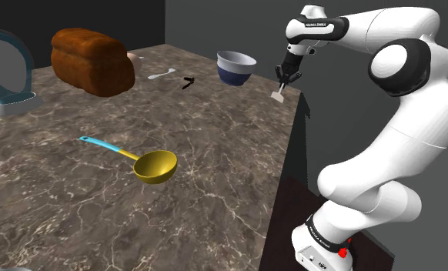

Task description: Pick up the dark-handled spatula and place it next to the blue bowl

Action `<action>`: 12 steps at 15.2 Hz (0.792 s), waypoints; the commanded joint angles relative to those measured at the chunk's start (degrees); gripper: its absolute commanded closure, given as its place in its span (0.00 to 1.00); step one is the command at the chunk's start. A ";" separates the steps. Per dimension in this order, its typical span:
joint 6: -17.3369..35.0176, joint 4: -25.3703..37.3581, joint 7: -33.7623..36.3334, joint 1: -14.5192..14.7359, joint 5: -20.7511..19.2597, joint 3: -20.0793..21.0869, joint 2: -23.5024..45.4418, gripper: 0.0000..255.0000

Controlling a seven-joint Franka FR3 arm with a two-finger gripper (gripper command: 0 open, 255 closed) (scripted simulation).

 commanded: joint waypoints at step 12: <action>0.58 -0.66 -0.05 -0.07 0.05 -0.03 -0.12 0.00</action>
